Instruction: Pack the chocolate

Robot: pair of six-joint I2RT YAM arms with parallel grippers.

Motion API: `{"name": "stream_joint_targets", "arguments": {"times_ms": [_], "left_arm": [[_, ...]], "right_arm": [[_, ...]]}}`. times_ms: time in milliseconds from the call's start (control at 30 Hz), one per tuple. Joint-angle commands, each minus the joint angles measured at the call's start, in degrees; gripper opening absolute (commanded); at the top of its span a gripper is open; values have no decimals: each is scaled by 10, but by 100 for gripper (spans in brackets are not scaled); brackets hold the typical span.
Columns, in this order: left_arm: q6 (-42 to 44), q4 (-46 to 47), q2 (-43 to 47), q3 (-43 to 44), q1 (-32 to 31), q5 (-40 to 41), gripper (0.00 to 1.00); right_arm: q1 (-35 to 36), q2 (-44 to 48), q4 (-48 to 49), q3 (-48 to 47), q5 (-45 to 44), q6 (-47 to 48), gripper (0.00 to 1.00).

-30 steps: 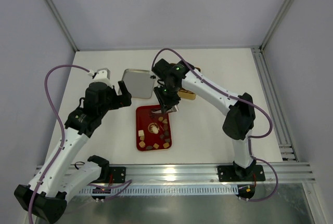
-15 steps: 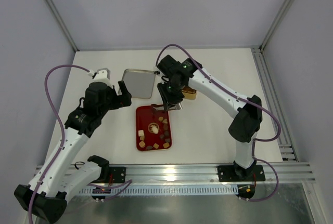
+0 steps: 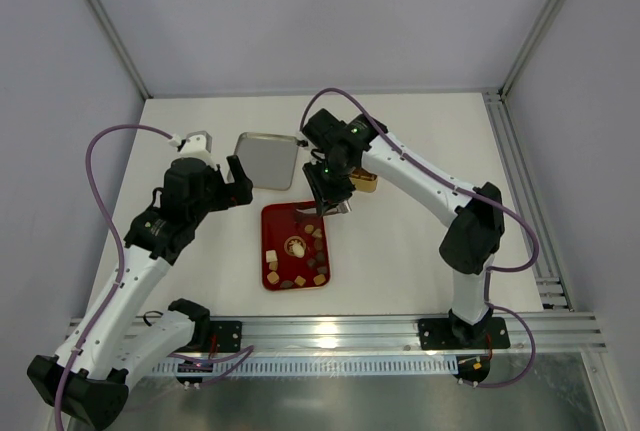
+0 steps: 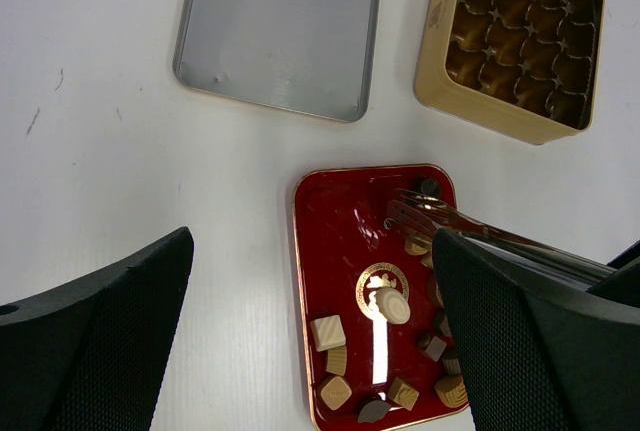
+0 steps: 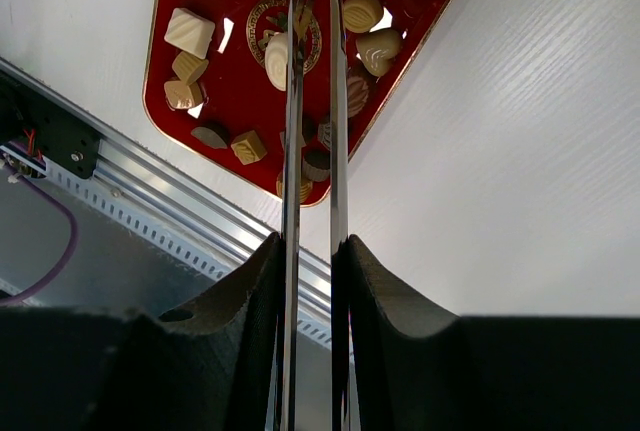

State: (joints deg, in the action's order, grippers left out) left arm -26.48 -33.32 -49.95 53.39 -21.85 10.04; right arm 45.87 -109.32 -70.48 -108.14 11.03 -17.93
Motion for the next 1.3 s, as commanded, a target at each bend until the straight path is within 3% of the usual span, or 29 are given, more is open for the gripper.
{"name": "stream_joint_targets", "arguments": {"times_ms": [0,500,1267], "left_arm": [[5,6,3,12,0,9,100],[5,6,2,12,0,9,100],[3,6,-7,12,0,1,100]], "right_arm": [[-3,37,9,-13,-6,-2,32],[-53,58,-12,-55,-7,8,32],[-256,31,35,-131,-16,5,32]]}}
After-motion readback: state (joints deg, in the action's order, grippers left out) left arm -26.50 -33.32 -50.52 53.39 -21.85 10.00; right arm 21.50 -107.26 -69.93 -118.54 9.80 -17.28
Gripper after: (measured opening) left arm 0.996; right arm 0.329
